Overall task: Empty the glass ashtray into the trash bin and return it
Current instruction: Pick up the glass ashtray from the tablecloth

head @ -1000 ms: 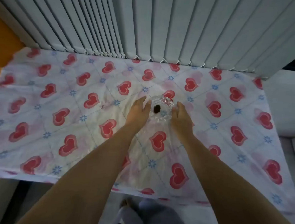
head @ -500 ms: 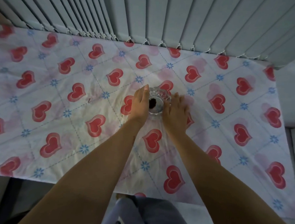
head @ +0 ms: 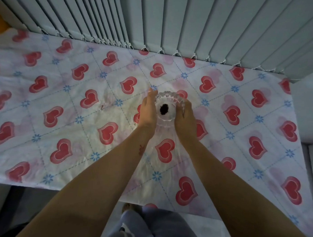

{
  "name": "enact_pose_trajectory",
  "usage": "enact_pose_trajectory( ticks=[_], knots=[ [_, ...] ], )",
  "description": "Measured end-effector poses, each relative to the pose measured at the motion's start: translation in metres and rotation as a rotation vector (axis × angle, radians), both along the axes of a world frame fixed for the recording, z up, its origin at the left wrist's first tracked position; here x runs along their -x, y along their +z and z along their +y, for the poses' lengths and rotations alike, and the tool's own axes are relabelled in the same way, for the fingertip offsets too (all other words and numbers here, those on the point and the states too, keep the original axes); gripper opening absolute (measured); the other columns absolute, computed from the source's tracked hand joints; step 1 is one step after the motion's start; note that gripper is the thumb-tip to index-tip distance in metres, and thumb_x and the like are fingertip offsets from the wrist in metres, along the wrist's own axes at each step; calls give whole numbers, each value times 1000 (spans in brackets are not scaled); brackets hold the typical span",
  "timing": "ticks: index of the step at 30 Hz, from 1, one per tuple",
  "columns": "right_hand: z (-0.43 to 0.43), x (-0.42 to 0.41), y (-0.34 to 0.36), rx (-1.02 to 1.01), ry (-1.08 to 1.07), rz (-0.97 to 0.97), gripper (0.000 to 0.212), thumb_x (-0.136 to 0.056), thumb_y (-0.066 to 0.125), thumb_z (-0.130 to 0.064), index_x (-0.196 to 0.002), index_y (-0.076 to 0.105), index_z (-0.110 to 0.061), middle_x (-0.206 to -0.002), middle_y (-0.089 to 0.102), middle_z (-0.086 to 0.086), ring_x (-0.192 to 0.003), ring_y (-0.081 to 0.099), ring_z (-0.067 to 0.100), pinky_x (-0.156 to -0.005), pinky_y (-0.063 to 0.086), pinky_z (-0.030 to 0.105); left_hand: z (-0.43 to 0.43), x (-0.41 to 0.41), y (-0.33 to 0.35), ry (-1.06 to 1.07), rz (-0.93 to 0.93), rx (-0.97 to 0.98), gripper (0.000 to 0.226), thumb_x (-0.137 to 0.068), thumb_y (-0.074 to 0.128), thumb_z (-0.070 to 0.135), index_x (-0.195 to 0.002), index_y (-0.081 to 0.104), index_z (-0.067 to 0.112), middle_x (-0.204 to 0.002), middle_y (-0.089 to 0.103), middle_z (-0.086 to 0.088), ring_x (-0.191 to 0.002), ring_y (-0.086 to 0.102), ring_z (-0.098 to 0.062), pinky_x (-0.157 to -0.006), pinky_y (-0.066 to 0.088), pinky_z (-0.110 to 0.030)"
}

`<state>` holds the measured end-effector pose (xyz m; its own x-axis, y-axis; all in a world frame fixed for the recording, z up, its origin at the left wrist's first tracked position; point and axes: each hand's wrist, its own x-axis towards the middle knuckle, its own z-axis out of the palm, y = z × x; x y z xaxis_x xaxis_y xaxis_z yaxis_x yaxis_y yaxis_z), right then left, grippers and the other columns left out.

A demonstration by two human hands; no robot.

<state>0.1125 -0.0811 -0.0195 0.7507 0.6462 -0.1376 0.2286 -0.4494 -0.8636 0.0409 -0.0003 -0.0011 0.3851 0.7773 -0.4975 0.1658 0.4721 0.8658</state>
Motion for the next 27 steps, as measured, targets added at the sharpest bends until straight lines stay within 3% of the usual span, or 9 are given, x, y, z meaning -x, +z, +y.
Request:
enact_pose_trajectory(
  ticks=[2, 5, 11, 16, 18, 21, 24, 27],
  knots=[
    [0, 4, 13, -54, -20, 90, 43, -106, 35, -36, -142, 43, -13, -132, 60, 6, -115, 56, 16, -100, 47, 36, -2, 6, 10, 23, -48, 5, 68, -89, 29, 72, -138, 54, 33, -152, 46, 1, -140, 40, -24, -117, 27, -56],
    [0, 14, 29, -122, -81, 187, 46, -105, 35, -41, -145, 42, -18, -140, 57, 6, -124, 56, 20, -103, 44, 34, -8, 18, 26, 101, -99, 22, 68, -83, 33, 76, -133, 57, 38, -149, 49, 4, -139, 43, -23, -115, 31, -57],
    [13, 41, 60, -369, -229, 444, 32, -104, 44, -27, -127, 59, -10, -123, 68, 9, -108, 70, 20, -99, 55, 34, -27, 49, 51, 187, -199, 15, 51, -96, 38, 55, -140, 51, 34, -152, 42, 11, -136, 36, -6, -118, 23, -39],
    [13, 73, 73, -395, -147, 486, 26, -103, 45, -23, -118, 62, -10, -117, 68, 13, -100, 73, 22, -94, 58, 38, -32, 91, 58, 246, -264, -40, 54, -96, 43, 53, -145, 47, 32, -152, 36, 18, -133, 30, 1, -115, 21, -34],
    [13, 86, 74, -379, -123, 493, 25, -102, 47, -25, -116, 64, -14, -114, 70, 10, -98, 74, 21, -94, 57, 42, -31, 112, 61, 258, -289, -57, 55, -83, 51, 65, -132, 60, 40, -154, 40, 15, -140, 34, -4, -120, 19, -39],
    [15, 108, 81, -369, -68, 577, 26, -103, 47, -23, -117, 63, -9, -109, 73, 16, -95, 75, 23, -90, 59, 39, -27, 144, 55, 305, -259, -52, 55, -74, 55, 69, -118, 70, 40, -144, 56, 5, -135, 50, -18, -117, 32, -49],
    [16, 139, 85, -349, 22, 648, 25, -103, 46, -21, -117, 62, -7, -109, 72, 20, -92, 75, 22, -81, 61, 30, -27, 176, 58, 351, -276, -47, 46, -82, 56, 59, -119, 70, 36, -134, 64, 2, -127, 57, -21, -112, 40, -48],
    [16, 176, 89, -319, 101, 627, 27, -103, 48, -23, -118, 63, -7, -109, 73, 17, -95, 75, 24, -86, 60, 36, -31, 208, 60, 452, -255, -59, 34, -95, 47, 44, -115, 72, 33, -127, 68, 1, -123, 60, -20, -109, 43, -42]
  ],
)
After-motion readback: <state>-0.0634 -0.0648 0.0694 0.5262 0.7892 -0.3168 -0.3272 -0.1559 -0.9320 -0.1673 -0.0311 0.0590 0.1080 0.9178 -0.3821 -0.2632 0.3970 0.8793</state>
